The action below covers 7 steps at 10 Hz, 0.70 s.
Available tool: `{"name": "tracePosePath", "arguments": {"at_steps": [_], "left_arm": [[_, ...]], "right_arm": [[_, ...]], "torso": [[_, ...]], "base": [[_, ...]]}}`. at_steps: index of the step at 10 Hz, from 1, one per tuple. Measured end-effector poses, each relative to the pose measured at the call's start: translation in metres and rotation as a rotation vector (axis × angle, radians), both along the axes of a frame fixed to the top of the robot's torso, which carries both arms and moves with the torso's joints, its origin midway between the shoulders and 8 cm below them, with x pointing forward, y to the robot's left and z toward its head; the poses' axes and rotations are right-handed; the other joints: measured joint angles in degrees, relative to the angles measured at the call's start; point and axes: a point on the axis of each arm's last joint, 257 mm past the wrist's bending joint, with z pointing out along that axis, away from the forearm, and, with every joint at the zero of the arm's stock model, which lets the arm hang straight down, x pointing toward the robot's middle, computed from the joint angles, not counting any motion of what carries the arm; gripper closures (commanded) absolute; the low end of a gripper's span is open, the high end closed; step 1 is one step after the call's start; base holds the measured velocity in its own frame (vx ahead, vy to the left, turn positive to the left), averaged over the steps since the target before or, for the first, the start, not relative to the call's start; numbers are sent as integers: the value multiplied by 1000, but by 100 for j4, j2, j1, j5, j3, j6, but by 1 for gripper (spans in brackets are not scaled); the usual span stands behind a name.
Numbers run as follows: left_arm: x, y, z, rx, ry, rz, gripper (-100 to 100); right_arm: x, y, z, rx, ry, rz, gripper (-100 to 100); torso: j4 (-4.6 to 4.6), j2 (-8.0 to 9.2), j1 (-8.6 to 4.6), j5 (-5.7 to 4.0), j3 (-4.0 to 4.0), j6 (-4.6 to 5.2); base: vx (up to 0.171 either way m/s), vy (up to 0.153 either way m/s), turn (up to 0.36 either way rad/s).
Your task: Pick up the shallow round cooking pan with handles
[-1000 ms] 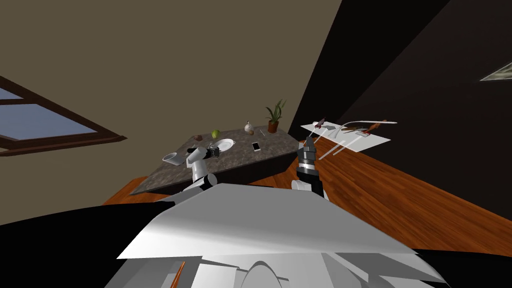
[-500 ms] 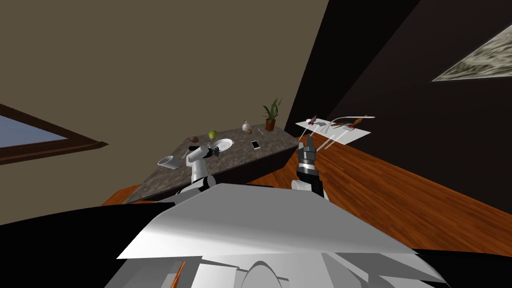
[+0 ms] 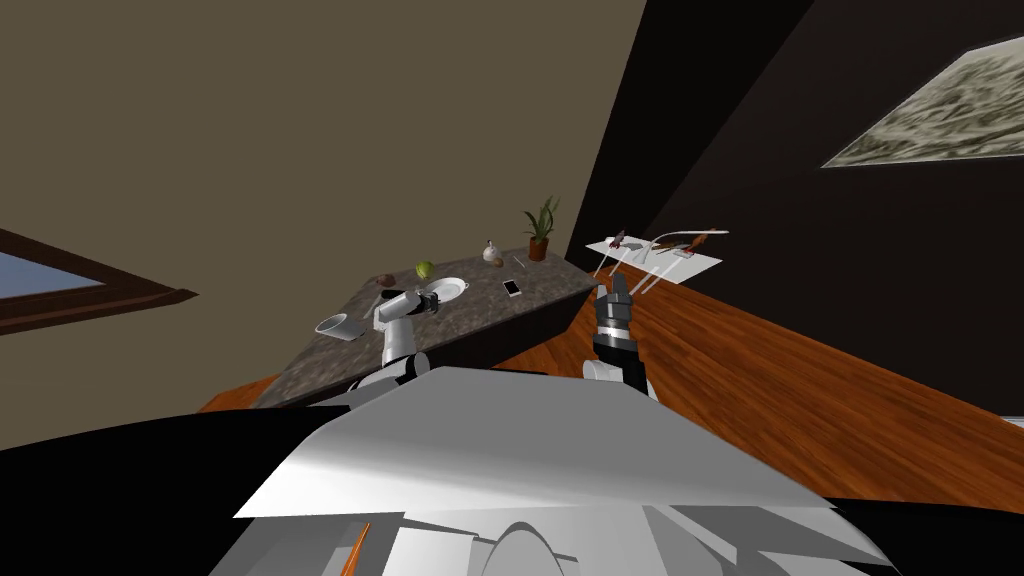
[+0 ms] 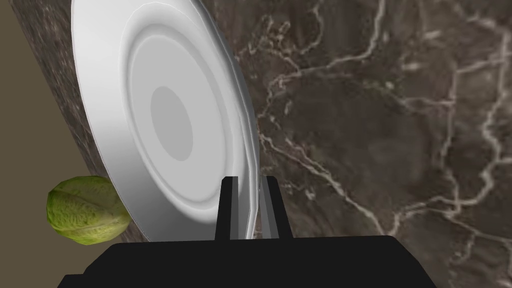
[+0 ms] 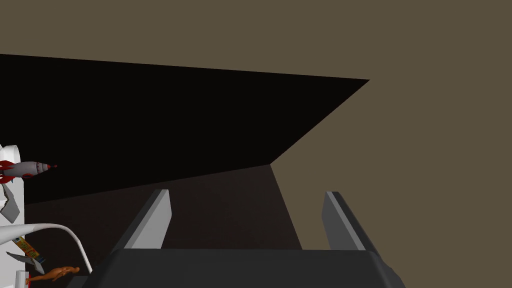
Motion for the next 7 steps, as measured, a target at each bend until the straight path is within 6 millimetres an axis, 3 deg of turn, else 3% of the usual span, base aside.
{"name": "tracePosePath", "arguments": {"at_steps": [7], "left_arm": [[0,0,3,16,11,71,100]], "right_arm": [[0,0,0,0,0,0,0]], "torso": [[-7,5,0,5,-1,8]], "base": [[-59,57,-118]]}}
